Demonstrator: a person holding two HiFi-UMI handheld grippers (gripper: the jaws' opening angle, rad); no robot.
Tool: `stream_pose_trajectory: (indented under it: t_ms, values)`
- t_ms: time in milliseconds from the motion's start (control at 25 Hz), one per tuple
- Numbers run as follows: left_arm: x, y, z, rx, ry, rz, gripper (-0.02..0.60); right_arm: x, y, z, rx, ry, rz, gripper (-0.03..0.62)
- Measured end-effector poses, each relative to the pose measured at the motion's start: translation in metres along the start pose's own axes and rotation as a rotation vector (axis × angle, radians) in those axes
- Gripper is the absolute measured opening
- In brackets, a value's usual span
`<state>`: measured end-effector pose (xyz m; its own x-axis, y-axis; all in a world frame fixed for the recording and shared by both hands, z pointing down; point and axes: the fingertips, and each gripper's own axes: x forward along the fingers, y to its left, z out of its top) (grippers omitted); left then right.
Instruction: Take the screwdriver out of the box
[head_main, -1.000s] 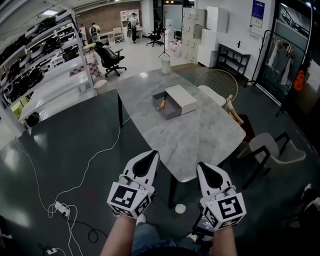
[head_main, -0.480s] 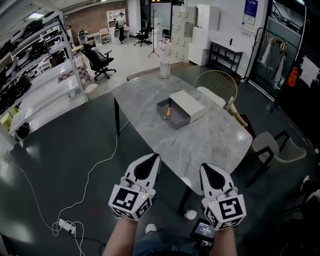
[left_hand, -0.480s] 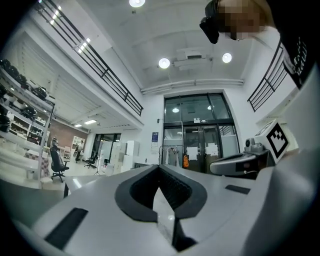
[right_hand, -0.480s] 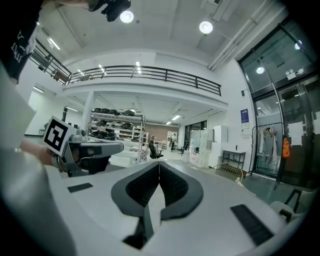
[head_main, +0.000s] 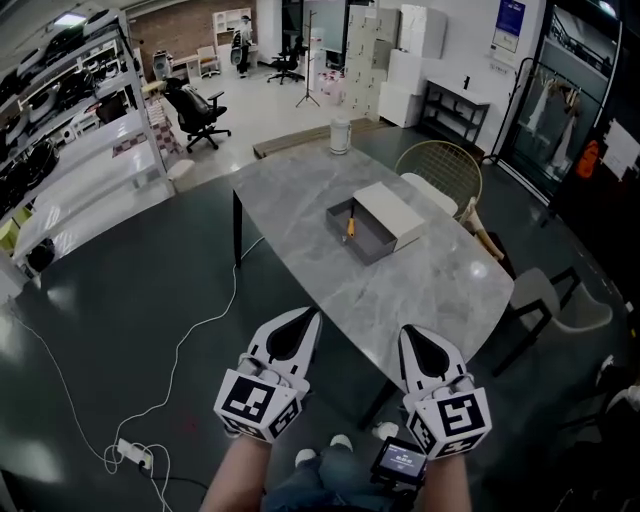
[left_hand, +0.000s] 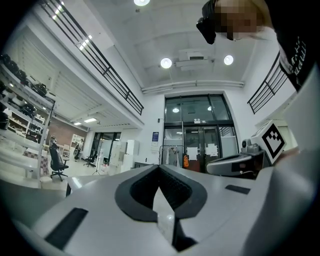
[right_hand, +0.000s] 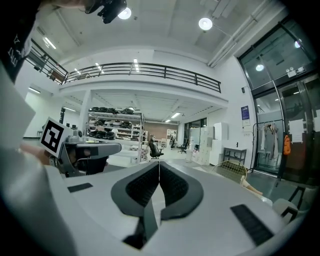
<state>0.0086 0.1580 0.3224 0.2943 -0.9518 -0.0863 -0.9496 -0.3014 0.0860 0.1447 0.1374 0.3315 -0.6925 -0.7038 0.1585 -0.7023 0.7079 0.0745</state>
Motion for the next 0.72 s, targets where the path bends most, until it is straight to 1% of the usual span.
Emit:
stream_pose_trajectory:
  t_ms: [160,320,520,720]
  values:
    - [0.012,0.016,-0.007,-0.009,0.013,0.017,0.012,0.022,-0.008,-0.006,0.011,0.016,0.021,0.026]
    - [0.036,0.04,-0.008,0.004,0.014,0.041,0.012,0.056,-0.028,-0.004,0.032,-0.005,0.038,0.026]
    - [0.089,0.074,-0.008,0.021,0.027,0.05,0.012,0.108,-0.063,-0.001,0.062,-0.017,0.036,0.026]
    - [0.146,0.099,-0.008,0.035,0.037,0.047,0.012,0.157,-0.105,0.002,0.102,-0.026,0.027,0.026]
